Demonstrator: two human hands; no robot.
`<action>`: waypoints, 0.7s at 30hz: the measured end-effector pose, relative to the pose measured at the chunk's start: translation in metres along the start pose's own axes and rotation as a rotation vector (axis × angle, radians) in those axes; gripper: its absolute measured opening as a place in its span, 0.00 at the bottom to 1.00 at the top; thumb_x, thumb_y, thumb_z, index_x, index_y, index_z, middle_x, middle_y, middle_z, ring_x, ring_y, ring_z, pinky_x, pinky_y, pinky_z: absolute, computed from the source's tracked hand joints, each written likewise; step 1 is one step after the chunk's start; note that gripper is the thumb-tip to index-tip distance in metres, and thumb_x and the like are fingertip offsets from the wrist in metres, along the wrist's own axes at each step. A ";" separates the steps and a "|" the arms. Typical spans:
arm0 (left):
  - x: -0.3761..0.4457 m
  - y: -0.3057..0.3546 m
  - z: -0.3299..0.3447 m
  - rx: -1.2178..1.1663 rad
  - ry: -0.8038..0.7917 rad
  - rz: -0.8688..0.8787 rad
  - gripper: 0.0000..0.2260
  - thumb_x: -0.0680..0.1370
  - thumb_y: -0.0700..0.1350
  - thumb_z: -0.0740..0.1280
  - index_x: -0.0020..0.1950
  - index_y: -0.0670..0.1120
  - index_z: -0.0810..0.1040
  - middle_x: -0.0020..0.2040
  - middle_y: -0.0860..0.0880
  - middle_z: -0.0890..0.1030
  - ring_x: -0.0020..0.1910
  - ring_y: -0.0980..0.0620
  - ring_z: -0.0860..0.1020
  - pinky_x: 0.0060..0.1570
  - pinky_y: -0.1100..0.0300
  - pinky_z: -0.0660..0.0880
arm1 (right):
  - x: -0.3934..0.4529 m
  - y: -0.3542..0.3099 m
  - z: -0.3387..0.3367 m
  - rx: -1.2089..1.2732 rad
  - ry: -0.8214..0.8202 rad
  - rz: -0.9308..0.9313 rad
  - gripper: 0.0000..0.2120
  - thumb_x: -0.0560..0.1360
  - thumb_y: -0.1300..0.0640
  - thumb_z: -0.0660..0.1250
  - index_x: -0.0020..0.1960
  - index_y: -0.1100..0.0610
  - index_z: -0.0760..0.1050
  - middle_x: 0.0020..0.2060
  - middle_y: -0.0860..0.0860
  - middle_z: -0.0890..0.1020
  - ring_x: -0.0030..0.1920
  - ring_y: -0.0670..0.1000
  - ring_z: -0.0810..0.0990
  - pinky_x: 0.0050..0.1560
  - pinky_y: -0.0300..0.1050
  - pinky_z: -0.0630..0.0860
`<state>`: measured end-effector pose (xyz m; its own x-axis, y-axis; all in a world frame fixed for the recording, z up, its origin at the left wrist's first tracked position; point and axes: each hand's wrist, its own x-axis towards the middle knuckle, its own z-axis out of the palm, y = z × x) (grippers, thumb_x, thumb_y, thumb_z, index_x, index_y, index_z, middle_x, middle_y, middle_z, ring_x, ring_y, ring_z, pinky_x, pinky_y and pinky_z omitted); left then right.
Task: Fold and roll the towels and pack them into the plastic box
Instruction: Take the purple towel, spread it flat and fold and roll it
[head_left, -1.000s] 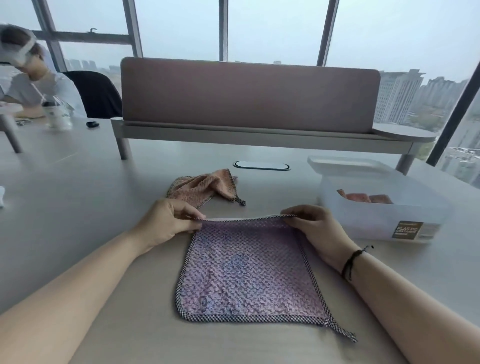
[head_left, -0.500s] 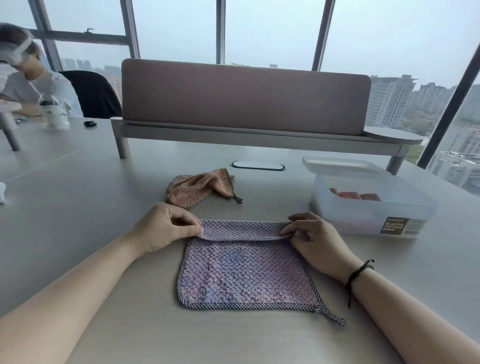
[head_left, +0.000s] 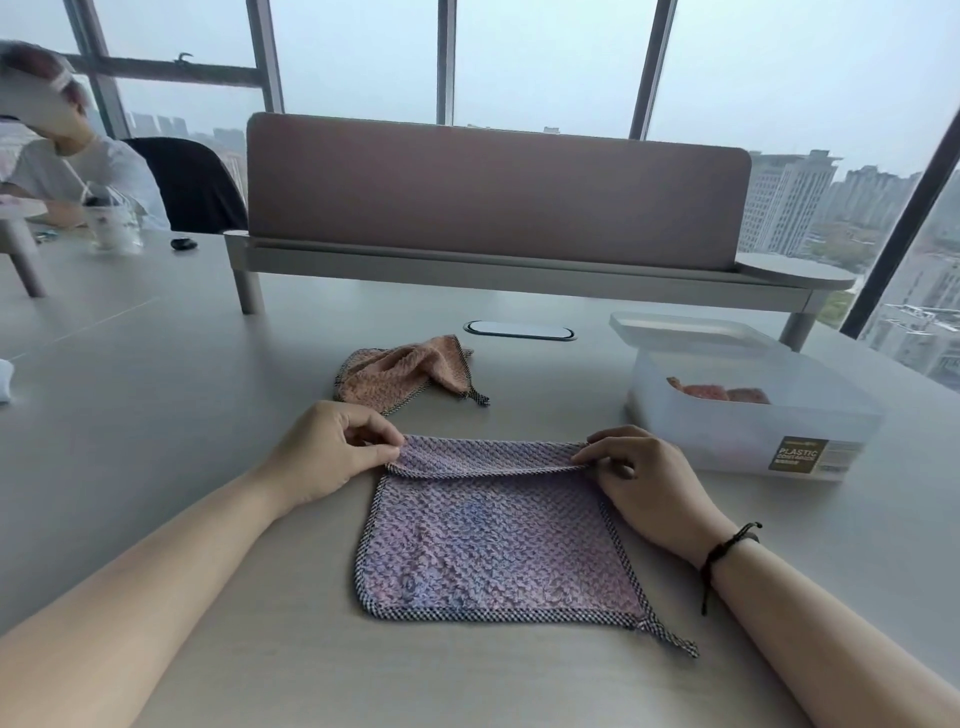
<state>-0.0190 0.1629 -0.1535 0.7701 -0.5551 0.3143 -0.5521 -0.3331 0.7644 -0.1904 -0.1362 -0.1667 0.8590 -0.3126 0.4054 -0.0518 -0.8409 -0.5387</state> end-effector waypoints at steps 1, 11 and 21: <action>0.000 0.000 0.000 0.002 0.005 0.004 0.06 0.70 0.37 0.78 0.42 0.47 0.87 0.40 0.51 0.87 0.41 0.52 0.84 0.46 0.67 0.78 | 0.000 0.001 0.000 0.001 0.007 0.001 0.17 0.72 0.67 0.67 0.44 0.46 0.86 0.51 0.44 0.83 0.49 0.44 0.81 0.48 0.24 0.68; 0.003 -0.001 0.002 0.026 0.036 0.013 0.06 0.72 0.35 0.76 0.43 0.46 0.86 0.39 0.51 0.86 0.40 0.56 0.83 0.42 0.73 0.75 | 0.000 -0.003 0.001 -0.025 0.000 0.031 0.18 0.71 0.68 0.66 0.45 0.47 0.87 0.50 0.43 0.83 0.48 0.43 0.80 0.49 0.21 0.67; -0.002 0.002 0.011 0.338 -0.047 0.199 0.22 0.73 0.65 0.65 0.61 0.56 0.81 0.63 0.60 0.78 0.64 0.61 0.72 0.66 0.60 0.65 | -0.003 -0.018 -0.002 0.001 0.279 0.005 0.11 0.76 0.64 0.66 0.52 0.52 0.83 0.48 0.46 0.83 0.44 0.44 0.79 0.50 0.42 0.77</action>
<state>-0.0252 0.1545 -0.1588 0.6260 -0.6661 0.4055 -0.7694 -0.4429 0.4602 -0.1925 -0.1213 -0.1572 0.6852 -0.4268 0.5902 -0.0555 -0.8386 -0.5419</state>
